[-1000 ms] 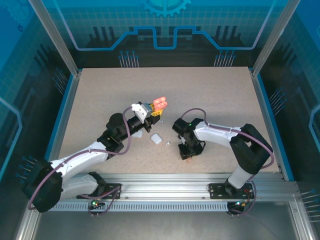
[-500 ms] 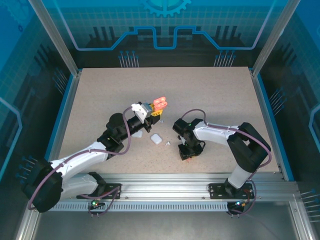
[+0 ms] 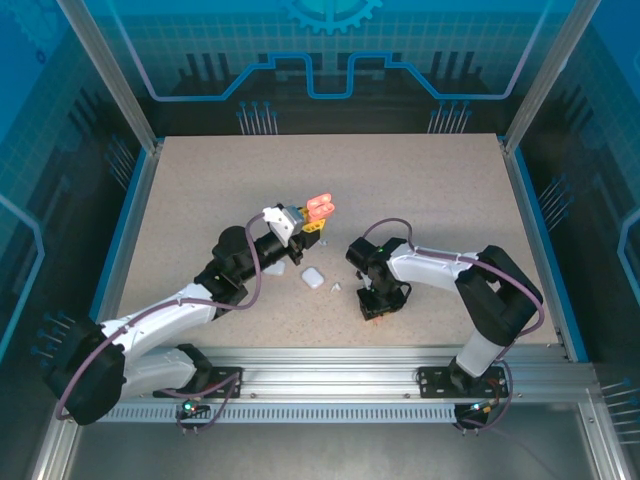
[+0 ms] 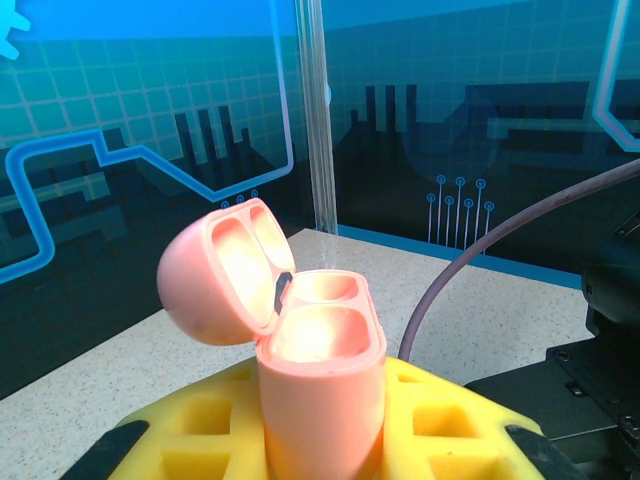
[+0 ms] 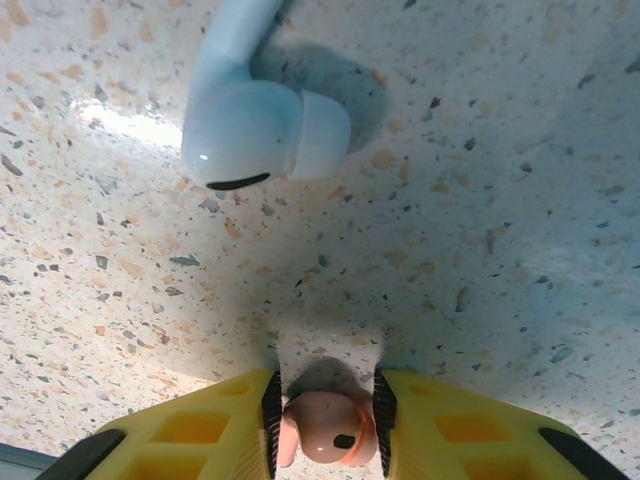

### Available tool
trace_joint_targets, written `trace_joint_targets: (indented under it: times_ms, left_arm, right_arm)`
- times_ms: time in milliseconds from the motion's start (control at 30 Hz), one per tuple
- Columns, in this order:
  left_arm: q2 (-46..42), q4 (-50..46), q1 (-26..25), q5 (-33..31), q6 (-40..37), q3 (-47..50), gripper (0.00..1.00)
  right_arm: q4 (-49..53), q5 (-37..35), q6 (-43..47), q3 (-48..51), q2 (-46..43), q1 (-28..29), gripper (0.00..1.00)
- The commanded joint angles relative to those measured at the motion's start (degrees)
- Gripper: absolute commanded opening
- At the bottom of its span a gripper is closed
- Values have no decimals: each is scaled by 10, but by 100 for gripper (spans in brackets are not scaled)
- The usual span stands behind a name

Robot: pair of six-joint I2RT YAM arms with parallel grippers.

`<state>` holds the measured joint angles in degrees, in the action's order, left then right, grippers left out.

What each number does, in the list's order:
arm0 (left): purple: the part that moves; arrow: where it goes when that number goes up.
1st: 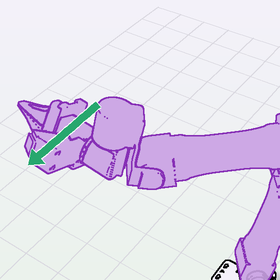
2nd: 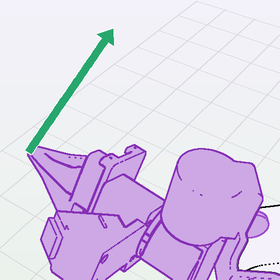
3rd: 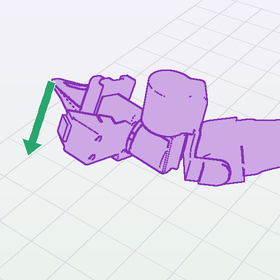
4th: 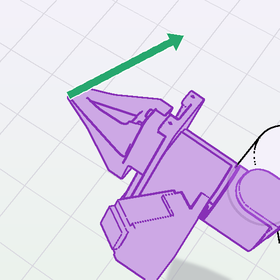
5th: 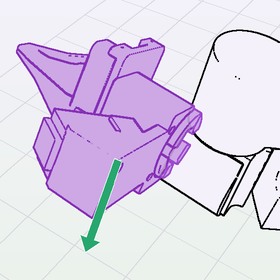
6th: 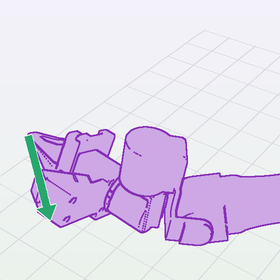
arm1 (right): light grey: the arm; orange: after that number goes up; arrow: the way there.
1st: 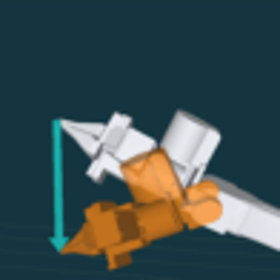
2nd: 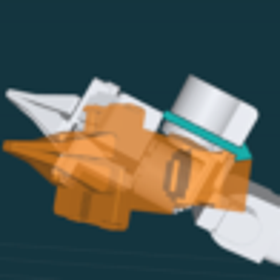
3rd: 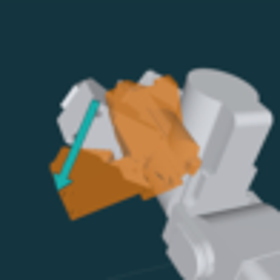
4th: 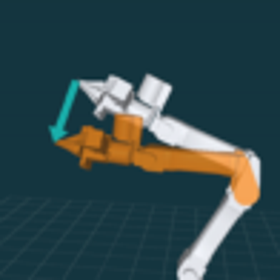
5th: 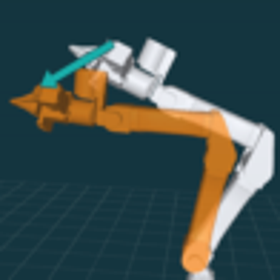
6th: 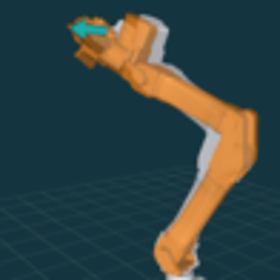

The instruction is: Insert the wireless bluetooth earbuds into the charging case

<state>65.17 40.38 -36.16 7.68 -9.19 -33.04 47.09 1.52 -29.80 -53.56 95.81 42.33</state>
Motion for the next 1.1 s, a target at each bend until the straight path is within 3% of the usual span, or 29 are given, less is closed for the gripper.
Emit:
trace_joint_targets:
  times_ms: [0, 567, 1067]
  left_arm:
    - [-13, 2, 2, -9, -10, -3, 11]
    - [-10, 3, 1, -9, -8, -4, 10]
    - [-10, 0, 2, -10, -9, -5, 11]
  right_arm:
    - [40, 21, -13, 21, 1, 9, 33]
    - [46, 16, -23, 25, -3, 19, 36]
    - [23, 39, -24, 28, 8, 23, 28]
